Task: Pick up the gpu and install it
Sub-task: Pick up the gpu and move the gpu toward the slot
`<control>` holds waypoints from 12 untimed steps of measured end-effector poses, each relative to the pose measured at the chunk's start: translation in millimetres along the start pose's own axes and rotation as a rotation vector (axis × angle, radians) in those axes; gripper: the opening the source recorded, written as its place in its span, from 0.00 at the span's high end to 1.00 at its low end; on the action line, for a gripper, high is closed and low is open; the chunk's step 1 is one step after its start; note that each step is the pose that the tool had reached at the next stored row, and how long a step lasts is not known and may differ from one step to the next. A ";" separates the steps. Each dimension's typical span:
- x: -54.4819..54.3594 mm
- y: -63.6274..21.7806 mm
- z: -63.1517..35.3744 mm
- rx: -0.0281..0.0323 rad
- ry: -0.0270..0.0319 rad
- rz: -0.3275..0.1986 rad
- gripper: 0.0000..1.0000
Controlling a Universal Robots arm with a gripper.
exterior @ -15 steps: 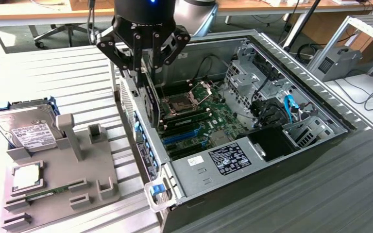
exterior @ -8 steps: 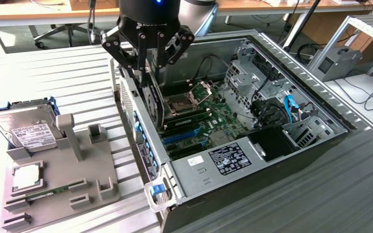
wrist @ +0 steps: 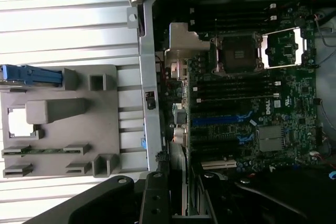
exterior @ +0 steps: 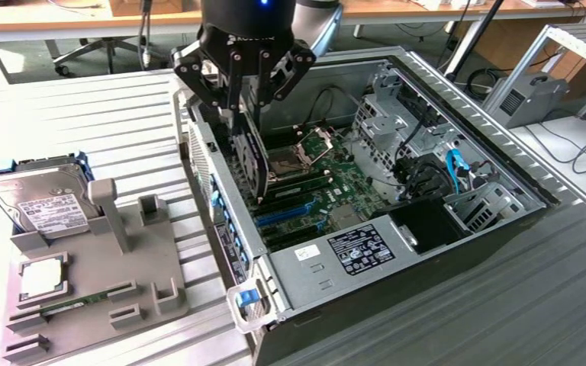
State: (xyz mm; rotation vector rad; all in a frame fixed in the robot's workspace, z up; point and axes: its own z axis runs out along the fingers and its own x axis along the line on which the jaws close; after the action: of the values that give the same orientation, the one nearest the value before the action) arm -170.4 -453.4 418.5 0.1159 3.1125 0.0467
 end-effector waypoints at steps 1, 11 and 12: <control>-1.4 0.1 0.1 0.0001 0.0000 0.000 0.74; -15.1 1.1 1.4 0.0011 0.0000 0.000 0.74; -16.4 1.2 1.6 0.0012 -0.0001 0.000 0.74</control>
State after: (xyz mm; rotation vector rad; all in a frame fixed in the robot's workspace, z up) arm -153.9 -453.4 417.4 0.1159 3.1125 0.0448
